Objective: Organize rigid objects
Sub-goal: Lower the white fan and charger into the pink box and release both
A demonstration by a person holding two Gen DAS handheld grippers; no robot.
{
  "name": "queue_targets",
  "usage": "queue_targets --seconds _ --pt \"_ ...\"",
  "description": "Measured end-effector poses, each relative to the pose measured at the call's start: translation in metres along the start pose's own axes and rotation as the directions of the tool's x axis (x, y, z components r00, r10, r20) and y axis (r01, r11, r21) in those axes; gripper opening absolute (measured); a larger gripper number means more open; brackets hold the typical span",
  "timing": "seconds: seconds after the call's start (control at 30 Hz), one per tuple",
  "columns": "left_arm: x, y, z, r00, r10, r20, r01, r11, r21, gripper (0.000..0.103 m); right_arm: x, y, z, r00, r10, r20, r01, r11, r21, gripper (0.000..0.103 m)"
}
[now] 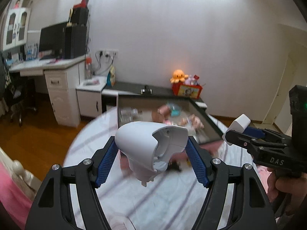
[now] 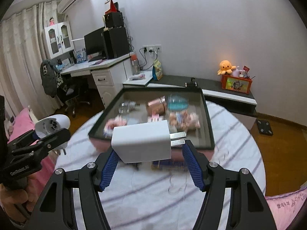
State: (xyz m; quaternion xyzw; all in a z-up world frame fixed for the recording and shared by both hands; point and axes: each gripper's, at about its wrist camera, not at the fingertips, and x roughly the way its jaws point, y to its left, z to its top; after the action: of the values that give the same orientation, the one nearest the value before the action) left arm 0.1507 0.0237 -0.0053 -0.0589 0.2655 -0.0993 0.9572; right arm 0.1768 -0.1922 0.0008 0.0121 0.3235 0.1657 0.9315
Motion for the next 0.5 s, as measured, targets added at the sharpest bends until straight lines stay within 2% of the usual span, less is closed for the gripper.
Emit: queue_targets --seconds 0.27,0.5 --pt "0.044 0.005 0.050 1.000 -0.012 0.001 0.012 1.000 0.002 0.073 0.048 -0.018 0.051 0.999 0.022 -0.033 -0.020 0.998 0.067 0.067" --pt "0.086 0.002 0.066 1.000 -0.009 -0.026 0.009 1.000 0.003 0.073 0.087 -0.034 0.059 0.996 0.027 -0.082 -0.016 0.992 0.129 0.067"
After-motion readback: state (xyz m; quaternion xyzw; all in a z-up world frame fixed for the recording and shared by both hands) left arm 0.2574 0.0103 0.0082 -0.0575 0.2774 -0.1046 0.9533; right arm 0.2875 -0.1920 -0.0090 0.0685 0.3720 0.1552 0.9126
